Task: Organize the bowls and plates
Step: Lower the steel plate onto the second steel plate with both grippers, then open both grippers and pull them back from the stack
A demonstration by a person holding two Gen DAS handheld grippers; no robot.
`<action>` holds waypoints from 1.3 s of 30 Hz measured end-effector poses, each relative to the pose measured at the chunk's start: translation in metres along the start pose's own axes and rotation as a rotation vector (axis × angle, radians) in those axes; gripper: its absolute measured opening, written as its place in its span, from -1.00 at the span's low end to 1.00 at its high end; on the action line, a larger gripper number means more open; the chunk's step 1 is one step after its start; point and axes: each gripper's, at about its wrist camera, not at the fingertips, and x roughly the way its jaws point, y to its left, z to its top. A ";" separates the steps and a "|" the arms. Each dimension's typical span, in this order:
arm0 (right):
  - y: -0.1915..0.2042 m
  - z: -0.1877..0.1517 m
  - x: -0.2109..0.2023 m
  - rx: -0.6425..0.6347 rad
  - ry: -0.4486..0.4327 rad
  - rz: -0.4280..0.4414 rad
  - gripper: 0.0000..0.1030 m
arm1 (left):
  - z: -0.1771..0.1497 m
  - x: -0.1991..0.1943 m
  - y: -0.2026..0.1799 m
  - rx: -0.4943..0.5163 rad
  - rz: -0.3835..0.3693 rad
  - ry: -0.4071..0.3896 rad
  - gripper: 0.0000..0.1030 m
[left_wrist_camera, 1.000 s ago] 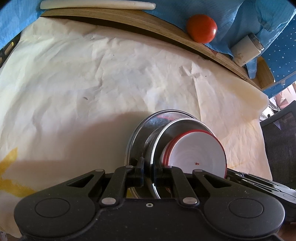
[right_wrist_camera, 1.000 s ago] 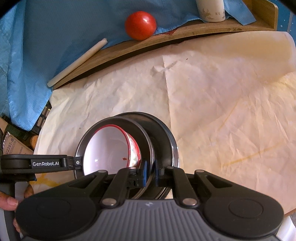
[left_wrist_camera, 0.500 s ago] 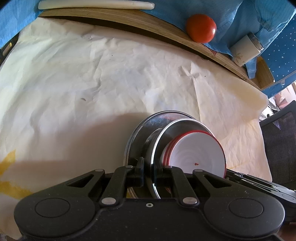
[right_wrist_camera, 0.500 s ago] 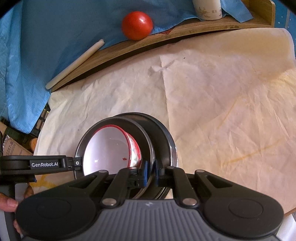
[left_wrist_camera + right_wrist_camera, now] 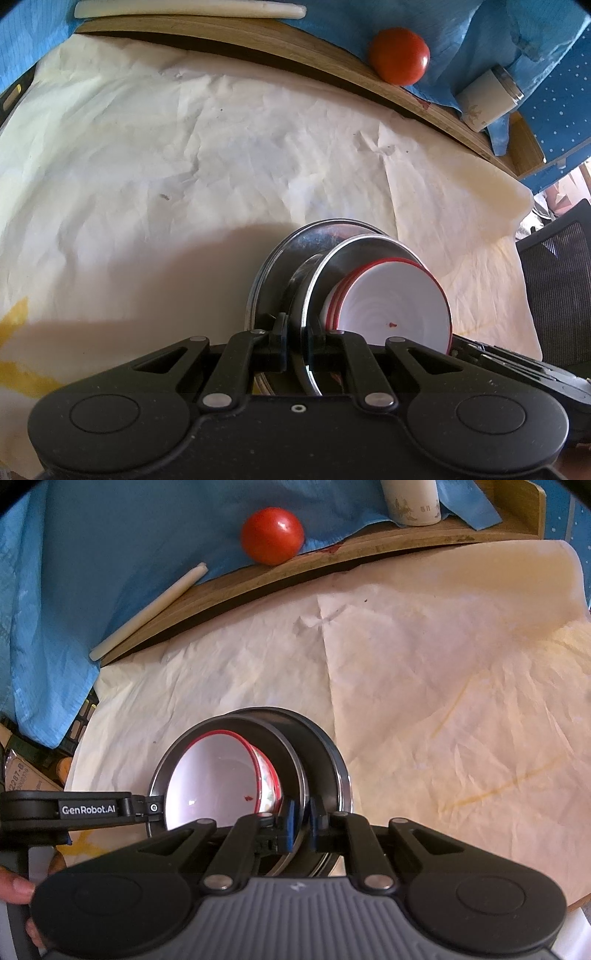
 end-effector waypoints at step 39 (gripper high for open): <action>-0.008 0.016 -0.006 -0.178 -0.025 0.028 -0.20 | -0.011 -0.023 -0.022 0.007 0.197 -0.233 -0.07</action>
